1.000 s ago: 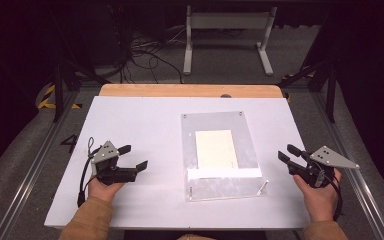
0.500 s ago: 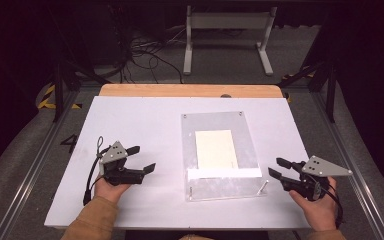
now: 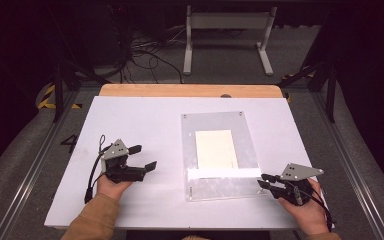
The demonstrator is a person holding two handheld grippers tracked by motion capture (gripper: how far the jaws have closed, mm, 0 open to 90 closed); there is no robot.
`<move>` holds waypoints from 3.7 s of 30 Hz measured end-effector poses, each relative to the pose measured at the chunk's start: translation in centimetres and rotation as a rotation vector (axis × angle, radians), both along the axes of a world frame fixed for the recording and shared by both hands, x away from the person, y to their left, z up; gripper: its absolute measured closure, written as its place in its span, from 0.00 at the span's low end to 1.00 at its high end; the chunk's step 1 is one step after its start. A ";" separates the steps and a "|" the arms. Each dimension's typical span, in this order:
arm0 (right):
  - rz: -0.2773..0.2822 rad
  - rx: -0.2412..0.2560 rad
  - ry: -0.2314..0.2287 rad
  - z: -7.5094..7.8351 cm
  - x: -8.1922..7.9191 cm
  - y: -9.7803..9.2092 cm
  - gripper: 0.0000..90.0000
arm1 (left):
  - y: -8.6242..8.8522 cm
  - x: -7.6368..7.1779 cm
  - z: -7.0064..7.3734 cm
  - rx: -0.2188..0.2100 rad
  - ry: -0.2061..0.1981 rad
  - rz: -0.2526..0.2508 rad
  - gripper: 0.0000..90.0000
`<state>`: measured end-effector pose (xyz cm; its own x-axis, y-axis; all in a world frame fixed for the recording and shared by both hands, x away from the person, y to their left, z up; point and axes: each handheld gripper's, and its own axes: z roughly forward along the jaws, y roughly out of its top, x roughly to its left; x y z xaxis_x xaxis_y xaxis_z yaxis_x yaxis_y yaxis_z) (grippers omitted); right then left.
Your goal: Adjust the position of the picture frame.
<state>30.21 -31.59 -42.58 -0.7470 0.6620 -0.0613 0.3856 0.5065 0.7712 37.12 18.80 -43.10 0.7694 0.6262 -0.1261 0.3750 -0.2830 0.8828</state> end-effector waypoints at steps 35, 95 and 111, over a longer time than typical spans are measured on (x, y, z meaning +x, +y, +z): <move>-0.406 -0.033 -0.077 0.5 7.4 -5.6 0.85 | -0.3 0.1 -0.5 0.028 0.036 0.002 0.16; 0.142 -0.017 0.041 0.1 -4.2 3.5 0.93 | -6.1 3.6 0.8 0.124 0.117 -0.019 0.23; 0.136 0.020 0.028 -0.2 -4.3 3.3 0.93 | -10.0 9.3 -0.5 0.071 0.114 -0.036 0.38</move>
